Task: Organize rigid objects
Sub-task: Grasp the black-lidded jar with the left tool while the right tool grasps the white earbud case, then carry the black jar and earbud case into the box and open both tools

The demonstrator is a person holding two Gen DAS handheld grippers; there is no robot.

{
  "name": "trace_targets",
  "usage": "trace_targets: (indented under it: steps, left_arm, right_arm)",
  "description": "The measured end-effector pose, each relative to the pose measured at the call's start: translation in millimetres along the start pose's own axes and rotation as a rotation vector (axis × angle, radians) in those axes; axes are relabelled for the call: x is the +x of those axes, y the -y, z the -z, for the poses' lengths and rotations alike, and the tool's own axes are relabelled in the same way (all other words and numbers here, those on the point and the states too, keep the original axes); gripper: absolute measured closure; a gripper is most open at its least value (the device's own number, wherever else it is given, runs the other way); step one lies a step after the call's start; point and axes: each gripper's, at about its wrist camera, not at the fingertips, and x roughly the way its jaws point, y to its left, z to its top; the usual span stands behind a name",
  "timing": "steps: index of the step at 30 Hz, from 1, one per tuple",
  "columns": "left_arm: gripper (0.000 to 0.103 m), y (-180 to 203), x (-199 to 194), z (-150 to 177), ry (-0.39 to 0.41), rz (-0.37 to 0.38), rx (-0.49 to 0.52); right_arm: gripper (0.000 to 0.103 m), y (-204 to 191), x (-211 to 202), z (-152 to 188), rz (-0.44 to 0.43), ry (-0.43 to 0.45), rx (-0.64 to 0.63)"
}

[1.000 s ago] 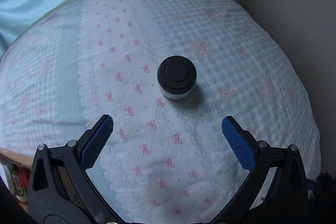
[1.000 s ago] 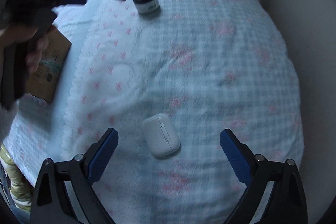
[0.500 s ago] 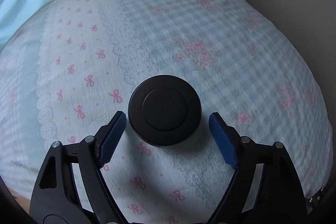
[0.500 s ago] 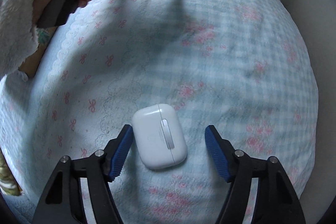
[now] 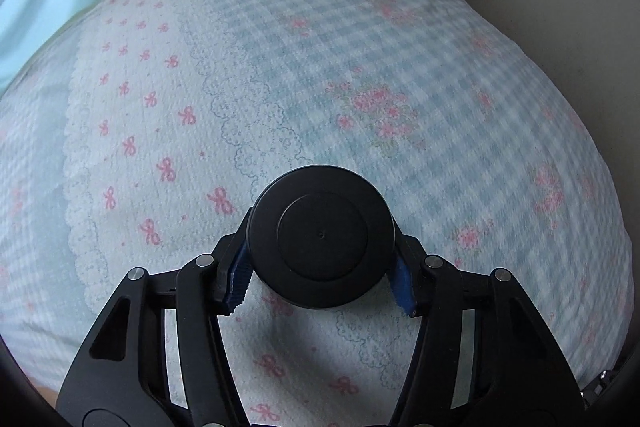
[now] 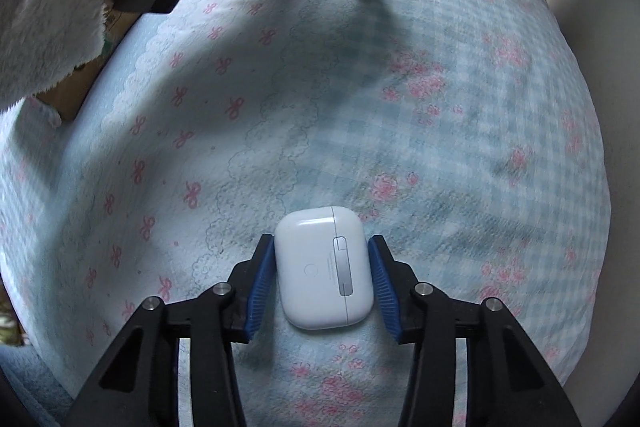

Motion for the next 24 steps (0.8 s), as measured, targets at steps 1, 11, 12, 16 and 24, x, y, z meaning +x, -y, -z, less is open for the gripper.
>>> trace_targets:
  steps: [1,11,12,16,24]
  left_arm:
    - [0.05,0,-1,0,-0.001,-0.001,-0.006]
    - [0.05,-1,-32,7,0.017,0.004,-0.022]
    - [0.05,-1,-38,6,0.021,0.003,-0.022]
    - [0.05,0,-68,6,0.043,0.001,-0.034]
    - [0.05,-2,-142,24,0.083,-0.01,-0.088]
  right_arm:
    - [0.06,4,-2,-3,-0.005,-0.001,0.006]
    - [0.061,37,-15,-19,-0.052,0.031,0.129]
    - [0.061,40,-18,-21,-0.054,0.037,0.142]
    - [0.062,51,-38,-28,-0.052,0.073,0.18]
    - [0.067,52,-88,-32,-0.053,0.161,0.24]
